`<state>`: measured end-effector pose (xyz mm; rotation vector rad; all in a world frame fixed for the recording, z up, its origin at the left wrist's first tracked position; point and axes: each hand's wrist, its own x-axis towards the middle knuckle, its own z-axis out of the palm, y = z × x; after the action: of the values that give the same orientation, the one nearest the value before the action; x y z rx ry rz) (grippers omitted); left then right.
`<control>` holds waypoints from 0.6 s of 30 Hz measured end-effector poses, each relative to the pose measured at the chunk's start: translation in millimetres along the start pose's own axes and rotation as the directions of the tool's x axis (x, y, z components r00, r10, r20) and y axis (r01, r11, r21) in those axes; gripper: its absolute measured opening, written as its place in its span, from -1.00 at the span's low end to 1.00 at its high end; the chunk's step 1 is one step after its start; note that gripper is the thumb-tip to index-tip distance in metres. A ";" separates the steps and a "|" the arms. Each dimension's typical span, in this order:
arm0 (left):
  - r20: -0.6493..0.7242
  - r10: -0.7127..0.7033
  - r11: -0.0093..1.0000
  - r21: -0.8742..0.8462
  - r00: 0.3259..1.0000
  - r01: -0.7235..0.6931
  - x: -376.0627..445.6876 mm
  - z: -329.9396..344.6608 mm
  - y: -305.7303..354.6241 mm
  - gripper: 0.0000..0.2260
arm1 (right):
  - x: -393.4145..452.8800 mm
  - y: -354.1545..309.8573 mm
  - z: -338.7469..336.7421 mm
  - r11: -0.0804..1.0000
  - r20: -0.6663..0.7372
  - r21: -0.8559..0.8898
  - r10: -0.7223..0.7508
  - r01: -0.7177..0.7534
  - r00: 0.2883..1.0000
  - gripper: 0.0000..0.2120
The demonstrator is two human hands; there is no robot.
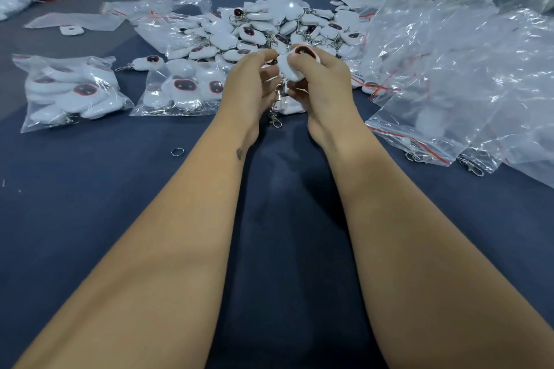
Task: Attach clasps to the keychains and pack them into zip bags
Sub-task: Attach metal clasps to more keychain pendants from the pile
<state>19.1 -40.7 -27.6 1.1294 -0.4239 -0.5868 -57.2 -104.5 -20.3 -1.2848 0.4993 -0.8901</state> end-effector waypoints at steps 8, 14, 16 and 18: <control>0.034 -0.088 0.989 -0.120 0.996 0.092 1.5 -4.0 -1.2 -0.62 | -5.7 5.7 14.5 0.950 0.220 0.137 0.248 -0.281 0.943 -0.88; 0.024 -0.089 0.995 0.046 0.996 0.087 3.3 -3.6 -3.1 -0.68 | 8.6 16.2 -9.6 0.913 -0.182 -0.403 -0.143 0.059 0.973 -0.98; 0.014 -0.087 0.996 0.031 0.996 0.086 3.4 -3.7 -3.9 -0.71 | 9.9 16.2 -13.8 0.926 -0.229 -0.374 -0.148 0.053 0.962 -0.90; 0.019 -0.084 0.996 -0.002 0.996 0.084 2.6 -2.7 -3.6 -0.72 | 10.2 16.0 -10.6 0.973 -0.179 -0.228 -0.071 0.029 0.981 -0.90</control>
<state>21.9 -41.5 -31.9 1.1444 -0.3933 -0.6720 -54.7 -118.6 -36.7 -1.4306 0.7346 -1.0242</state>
